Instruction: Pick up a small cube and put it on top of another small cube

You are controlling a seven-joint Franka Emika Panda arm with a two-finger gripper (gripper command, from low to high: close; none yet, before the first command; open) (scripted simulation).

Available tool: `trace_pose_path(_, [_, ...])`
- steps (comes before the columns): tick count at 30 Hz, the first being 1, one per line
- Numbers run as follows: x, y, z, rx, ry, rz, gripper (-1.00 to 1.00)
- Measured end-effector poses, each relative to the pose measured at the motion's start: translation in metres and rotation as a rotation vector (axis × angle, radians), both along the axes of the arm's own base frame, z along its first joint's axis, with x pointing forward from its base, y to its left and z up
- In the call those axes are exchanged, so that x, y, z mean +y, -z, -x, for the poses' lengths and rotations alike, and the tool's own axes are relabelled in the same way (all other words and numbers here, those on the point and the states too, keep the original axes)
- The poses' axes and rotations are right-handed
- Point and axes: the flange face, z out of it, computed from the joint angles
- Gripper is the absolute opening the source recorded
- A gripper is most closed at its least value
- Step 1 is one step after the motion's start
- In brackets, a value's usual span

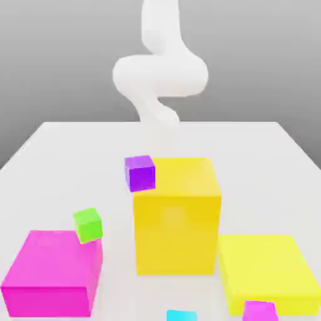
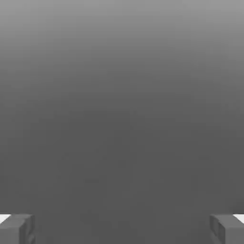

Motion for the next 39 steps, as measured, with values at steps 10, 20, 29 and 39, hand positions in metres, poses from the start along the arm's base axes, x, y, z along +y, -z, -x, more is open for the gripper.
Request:
trace_pose_path(10, [0.010, 0.142, -0.108, 0.253, 0.034, -0.001, 0.00])
trace_pose_path(20, [0.020, 0.312, -0.162, 0.501, 0.058, -0.013, 0.00])
trace_pose_path(29, [0.031, 0.475, -0.160, 0.718, 0.077, -0.037, 0.00])
trace_pose_path(39, [0.032, 0.545, -0.158, 0.735, 0.079, -0.040, -1.00])
